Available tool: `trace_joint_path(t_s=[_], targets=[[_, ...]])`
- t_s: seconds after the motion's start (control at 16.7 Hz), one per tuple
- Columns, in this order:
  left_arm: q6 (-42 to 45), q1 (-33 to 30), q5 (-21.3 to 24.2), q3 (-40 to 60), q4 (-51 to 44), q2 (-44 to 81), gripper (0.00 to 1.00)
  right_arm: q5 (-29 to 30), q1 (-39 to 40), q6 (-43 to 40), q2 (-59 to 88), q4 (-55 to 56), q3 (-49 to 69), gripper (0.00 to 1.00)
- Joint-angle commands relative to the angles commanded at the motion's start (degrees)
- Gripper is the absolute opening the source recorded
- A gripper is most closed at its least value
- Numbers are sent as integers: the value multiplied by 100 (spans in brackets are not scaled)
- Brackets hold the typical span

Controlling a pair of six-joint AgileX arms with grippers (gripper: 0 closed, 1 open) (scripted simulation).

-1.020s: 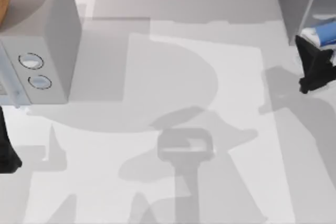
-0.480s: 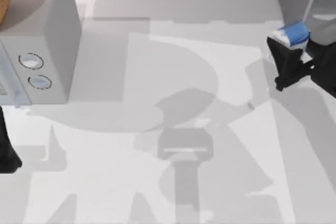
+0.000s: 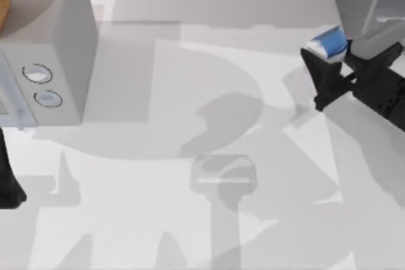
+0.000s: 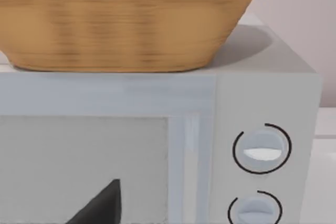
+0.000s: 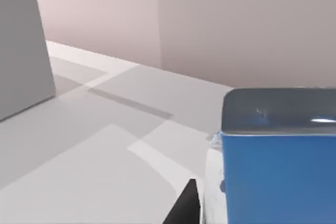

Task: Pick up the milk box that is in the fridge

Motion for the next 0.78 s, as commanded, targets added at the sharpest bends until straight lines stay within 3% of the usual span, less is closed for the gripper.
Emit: trace_joint_path(t_s=[0.48, 0.78], targets=[[0, 0, 0, 0, 0, 0, 100, -624, -148, -72, 1412, 1040, 739, 0], [0, 0, 0, 0, 0, 0, 100, -732, -197, -93, 1577, 1173, 848, 0]])
